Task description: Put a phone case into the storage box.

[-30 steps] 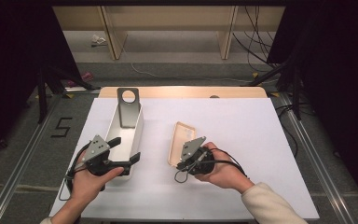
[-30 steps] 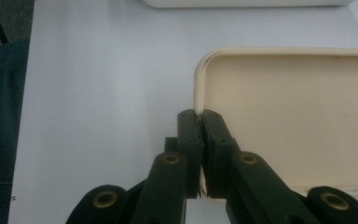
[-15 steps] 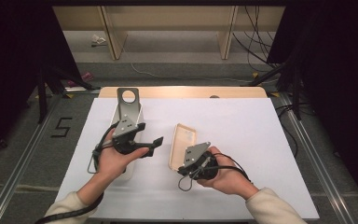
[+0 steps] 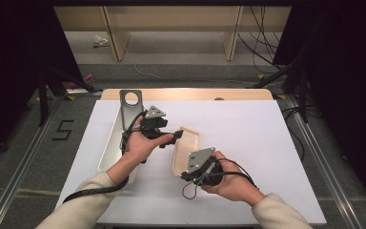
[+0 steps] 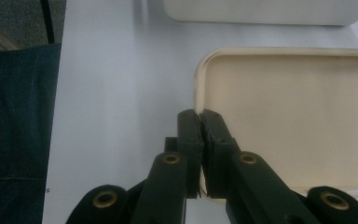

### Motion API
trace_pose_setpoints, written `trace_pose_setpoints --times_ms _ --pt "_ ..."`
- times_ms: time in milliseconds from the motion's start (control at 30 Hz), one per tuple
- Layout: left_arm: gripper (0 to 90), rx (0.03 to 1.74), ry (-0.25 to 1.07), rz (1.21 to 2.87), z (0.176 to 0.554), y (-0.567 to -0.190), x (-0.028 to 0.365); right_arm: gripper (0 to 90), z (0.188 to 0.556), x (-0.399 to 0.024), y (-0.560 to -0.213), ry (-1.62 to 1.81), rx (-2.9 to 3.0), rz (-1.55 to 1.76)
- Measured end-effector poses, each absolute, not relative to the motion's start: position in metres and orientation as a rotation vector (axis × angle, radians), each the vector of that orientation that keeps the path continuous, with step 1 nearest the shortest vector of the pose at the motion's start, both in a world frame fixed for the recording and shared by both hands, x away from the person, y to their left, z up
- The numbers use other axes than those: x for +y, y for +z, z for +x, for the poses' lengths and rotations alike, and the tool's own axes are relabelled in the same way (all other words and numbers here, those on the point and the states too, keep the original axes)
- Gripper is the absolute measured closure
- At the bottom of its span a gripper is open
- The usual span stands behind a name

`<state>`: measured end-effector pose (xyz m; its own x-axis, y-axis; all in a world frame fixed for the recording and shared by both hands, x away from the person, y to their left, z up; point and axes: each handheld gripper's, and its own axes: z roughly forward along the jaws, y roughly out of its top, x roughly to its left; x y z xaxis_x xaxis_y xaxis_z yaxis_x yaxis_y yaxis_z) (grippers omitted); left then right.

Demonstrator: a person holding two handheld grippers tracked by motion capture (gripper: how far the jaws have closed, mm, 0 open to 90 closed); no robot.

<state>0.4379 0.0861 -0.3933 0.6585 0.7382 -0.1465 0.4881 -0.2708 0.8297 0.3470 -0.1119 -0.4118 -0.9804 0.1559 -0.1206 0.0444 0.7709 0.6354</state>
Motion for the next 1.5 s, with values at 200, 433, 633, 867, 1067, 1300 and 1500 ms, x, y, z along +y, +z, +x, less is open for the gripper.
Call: trace_pose_setpoints --times_ms 200,433,633,867,1067,1300,1500 --pt "36.5 1.019 0.294 1.957 0.445 -0.396 0.083 87.6 0.346 -0.111 -0.411 0.995 2.796 0.154" --pt "42.8 1.081 0.218 1.966 0.451 -0.401 0.081 87.6 0.345 -0.111 -0.411 0.993 2.79 0.147" --pt "48.2 1.11 0.179 1.979 0.455 -0.404 0.08 87.6 0.345 -0.11 -0.41 0.993 2.785 0.14" --pt "58.3 1.136 0.107 1.971 0.456 -0.41 0.077 87.6 0.344 -0.11 -0.41 0.993 2.781 0.134" --pt "69.7 1.162 0.067 1.9 0.453 -0.408 0.076 87.6 0.344 -0.109 -0.413 0.971 2.788 0.122" --pt "79.8 1.148 0.032 1.776 0.441 -0.396 0.071 87.8 0.344 -0.104 -0.421 0.902 2.794 0.111" --pt "81.6 1.045 0.148 1.763 0.428 -0.383 0.066 70.7 0.347 -0.106 -0.427 0.874 2.761 0.175"
